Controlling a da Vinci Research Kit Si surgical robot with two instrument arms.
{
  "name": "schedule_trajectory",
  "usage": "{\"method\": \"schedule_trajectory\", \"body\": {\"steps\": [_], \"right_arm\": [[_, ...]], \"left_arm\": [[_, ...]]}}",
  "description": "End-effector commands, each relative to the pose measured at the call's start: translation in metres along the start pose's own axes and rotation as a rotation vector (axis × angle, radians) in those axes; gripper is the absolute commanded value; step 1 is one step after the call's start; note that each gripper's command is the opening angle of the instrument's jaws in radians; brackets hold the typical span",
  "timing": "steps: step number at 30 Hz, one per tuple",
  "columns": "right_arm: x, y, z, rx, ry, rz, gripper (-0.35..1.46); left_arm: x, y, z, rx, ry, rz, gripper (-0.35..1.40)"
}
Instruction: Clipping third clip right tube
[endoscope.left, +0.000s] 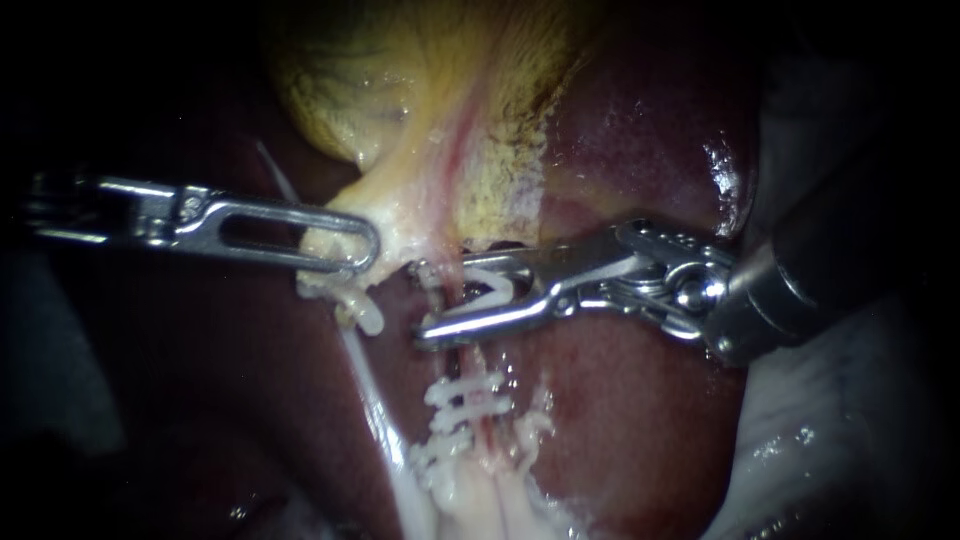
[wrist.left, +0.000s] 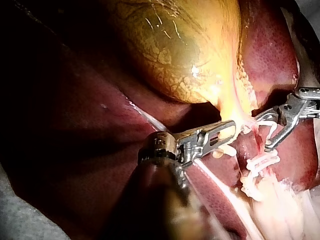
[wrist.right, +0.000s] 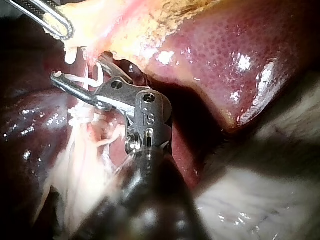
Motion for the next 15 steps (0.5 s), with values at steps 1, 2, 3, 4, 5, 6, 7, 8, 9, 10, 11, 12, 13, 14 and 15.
{"method": "schedule_trajectory", "body": {"steps": [1, 2, 3, 4, 5, 6, 7, 8, 9, 10, 11, 12, 13, 14, 15], "right_arm": [[-0.0001, 0.0, 0.0001, 0.001, -0.002, 0.006, 0.42], [-0.0002, 0.0, 0.0001, 0.001, -0.002, 0.011, 0.41], [-0.0002, 0.0, 0.0001, 0.004, -0.003, 0.011, 0.4], [-0.0003, -0.0001, 0.0002, 0.004, -0.003, 0.017, 0.38], [-0.0003, -0.0001, 0.0002, 0.004, -0.003, 0.022, 0.37], [-0.0004, -0.0001, 0.0002, 0.004, -0.004, 0.022, 0.35], [-0.0004, -0.0002, 0.0003, 0.004, -0.004, 0.022, 0.35], [-0.0004, -0.0002, 0.0004, 0.004, -0.003, 0.034, 0.34], [-0.0004, -0.0002, 0.0005, 0.003, -0.003, 0.04, 0.34], [-0.0005, -0.0003, 0.0007, 0.008, -0.006, 0.045, 0.33], [-0.0005, -0.0003, 0.0008, 0.008, -0.006, 0.051, 0.32], [-0.0007, -0.0003, 0.0011, 0.014, -0.009, 0.061, 0.32], [-0.001, -0.0004, 0.0013, 0.016, -0.01, 0.066, 0.31], [-0.0013, -0.0004, 0.0015, 0.02, -0.014, 0.075, 0.31], [-0.0015, -0.0004, 0.0018, 0.025, -0.017, 0.079, 0.31]], "left_arm": [[0.0, 0.0, 0.0, 0.0, 0.0, 0.0, -0.35], [0.0, 0.0, 0.0, 0.0, 0.0, 0.0, -0.35], [0.0, 0.0, 0.0, 0.0, 0.0, 0.0, -0.35], [0.0, 0.0, 0.0, 0.0, 0.0, 0.0, -0.35], [0.0, 0.0, 0.0, 0.0, 0.0, 0.001, -0.35], [0.0, 0.0, 0.0, 0.0, 0.0, 0.001, -0.35], [0.0, 0.0, 0.0, 0.0, 0.0, 0.001, -0.35], [0.0, 0.0, 0.0, 0.0, 0.0, 0.001, -0.35], [0.0, 0.0, 0.0001, -0.001, 0.0, 0.001, -0.35], [0.0, 0.0, 0.0001, -0.001, 0.0, 0.001, -0.35], [0.0, 0.0, 0.0001, -0.001, -0.001, 0.001, -0.35], [0.0, 0.0, 0.0001, -0.001, -0.001, 0.001, -0.35], [0.0, 0.0, 0.0001, -0.001, -0.001, 0.001, -0.35], [0.0001, 0.0, 0.0002, -0.001, -0.001, 0.001, -0.35], [0.0001, 0.0, 0.0002, -0.001, -0.001, 0.001, -0.35]]}}
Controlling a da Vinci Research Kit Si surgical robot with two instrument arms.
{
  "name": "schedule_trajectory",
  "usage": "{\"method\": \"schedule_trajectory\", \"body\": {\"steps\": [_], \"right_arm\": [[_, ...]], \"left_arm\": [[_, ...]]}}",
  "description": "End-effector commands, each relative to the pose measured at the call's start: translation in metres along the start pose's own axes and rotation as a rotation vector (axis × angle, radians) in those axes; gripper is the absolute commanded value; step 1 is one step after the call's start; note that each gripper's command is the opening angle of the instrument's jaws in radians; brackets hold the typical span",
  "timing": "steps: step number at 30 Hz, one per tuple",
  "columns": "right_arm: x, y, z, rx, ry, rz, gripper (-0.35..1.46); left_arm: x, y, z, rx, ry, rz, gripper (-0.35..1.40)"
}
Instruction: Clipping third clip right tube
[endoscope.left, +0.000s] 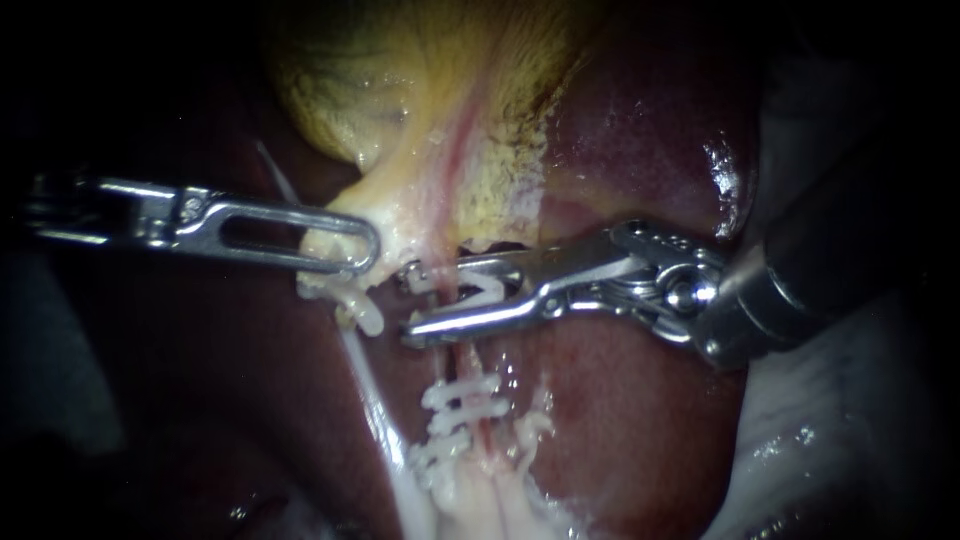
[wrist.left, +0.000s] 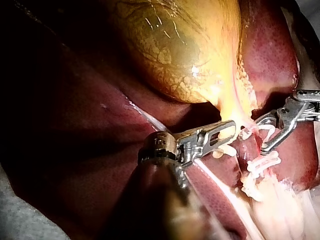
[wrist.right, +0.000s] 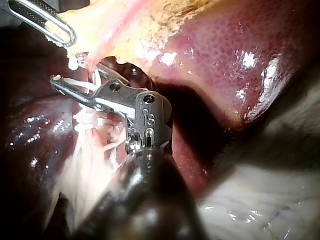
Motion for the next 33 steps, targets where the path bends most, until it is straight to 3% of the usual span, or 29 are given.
{"method": "schedule_trajectory", "body": {"steps": [1, 5, 12, 13, 16, 33], "right_arm": [[-0.0003, 0.0001, 0.0003, 0.006, -0.004, 0.002, 0.31], [-0.0005, 0.0001, 0.0008, 0.013, -0.009, -0.003, 0.31], [0.0004, 0.0001, -0.0002, -0.001, 0.001, 0.003, 0.26], [0.0005, 0.0, -0.0003, -0.003, 0.003, 0.003, 0.2], [0.0006, -0.0003, -0.0012, 0.003, 0.004, 0.005, -0.35], [-0.0001, -0.0002, -0.0011, -0.011, -0.011, 0.024, -0.35]], "left_arm": [[0.0, 0.0, 0.0, 0.0, 0.0, 0.0, -0.35], [0.0, 0.0, 0.0, 0.0, 0.0, 0.0, -0.35], [0.0, 0.0, 0.0, 0.0, 0.0, 0.0, -0.35], [0.0, 0.0, 0.0, 0.0, 0.0, 0.0, -0.35], [0.0, 0.0, 0.0, 0.0, 0.0, 0.0, -0.35], [0.0, 0.0, 0.0, 0.0, 0.0, 0.0, -0.35]]}}
